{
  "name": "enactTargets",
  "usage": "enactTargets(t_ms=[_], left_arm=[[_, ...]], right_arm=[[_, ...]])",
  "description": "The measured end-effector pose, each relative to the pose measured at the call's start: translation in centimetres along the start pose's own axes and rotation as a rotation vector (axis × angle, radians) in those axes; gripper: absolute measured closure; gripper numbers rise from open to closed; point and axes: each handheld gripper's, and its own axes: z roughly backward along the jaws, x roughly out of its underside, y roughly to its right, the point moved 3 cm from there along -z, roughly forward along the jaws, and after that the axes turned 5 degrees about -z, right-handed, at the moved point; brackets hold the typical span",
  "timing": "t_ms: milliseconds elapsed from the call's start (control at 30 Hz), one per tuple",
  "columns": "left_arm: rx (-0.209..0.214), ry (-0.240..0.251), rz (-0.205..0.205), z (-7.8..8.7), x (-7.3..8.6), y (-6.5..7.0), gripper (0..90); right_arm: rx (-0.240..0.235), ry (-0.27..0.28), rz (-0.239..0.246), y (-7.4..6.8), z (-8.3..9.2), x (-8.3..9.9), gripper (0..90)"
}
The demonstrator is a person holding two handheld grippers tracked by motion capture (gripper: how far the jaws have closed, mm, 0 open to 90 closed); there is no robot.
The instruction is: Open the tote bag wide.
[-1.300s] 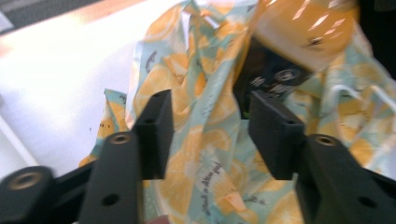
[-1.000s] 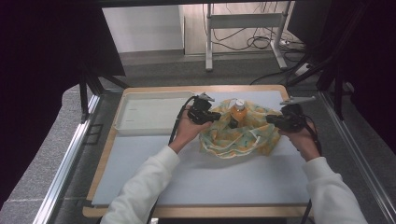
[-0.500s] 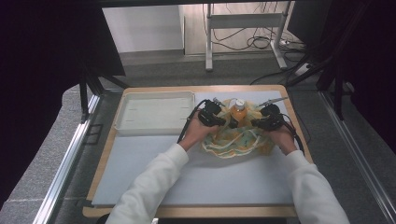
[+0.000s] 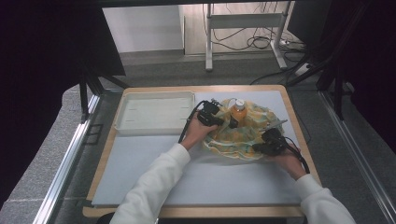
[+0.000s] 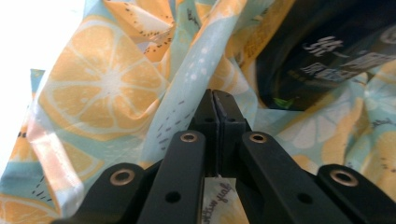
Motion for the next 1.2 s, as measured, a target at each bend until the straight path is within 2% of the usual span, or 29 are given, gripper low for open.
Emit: enactTargets(t_ms=[200, 267, 433, 567, 633, 733, 833, 967, 1200], left_arm=[[0.002, -0.006, 0.027, -0.4, 0.2, -0.7, 89.5], [0.007, -0.007, 0.03, -0.5, 0.2, -0.7, 89.5], [0.008, -0.006, 0.02, -0.4, 0.1, -0.4, 89.5], [0.007, -0.007, 0.017, -0.2, 0.0, -0.2, 89.5], [0.009, -0.007, 0.014, -0.1, 0.1, 0.0, 89.4], [0.01, -0.005, 0.011, 0.0, 0.2, 0.2, 89.2], [0.01, -0.003, 0.013, 0.1, 0.2, 0.1, 88.9], [0.01, 0.004, 0.024, 0.0, 0.2, -0.1, 89.0], [0.009, -0.001, 0.036, -0.7, 0.3, -0.2, 89.0]], right_arm=[[-0.021, -0.007, 0.031, -1.1, -0.1, 0.7, 89.2], [-0.024, 0.007, 0.036, -1.2, 0.0, 0.5, 89.2], [-0.031, 0.111, 0.028, -1.0, 1.7, -2.1, 89.2], [-0.04, 0.138, 0.011, -0.9, 1.0, -4.5, 89.2], [-0.033, 0.131, 0.013, -0.9, 0.1, -5.2, 89.1], [-0.05, 0.12, -0.001, -1.2, -1.4, -5.7, 89.2], [-0.071, 0.087, 0.023, -2.1, -2.5, -5.5, 89.2], [-0.098, 0.04, 0.063, -3.4, -3.0, -4.5, 89.2], [-0.15, -0.011, 0.132, -5.6, -2.8, -2.0, 89.3]])
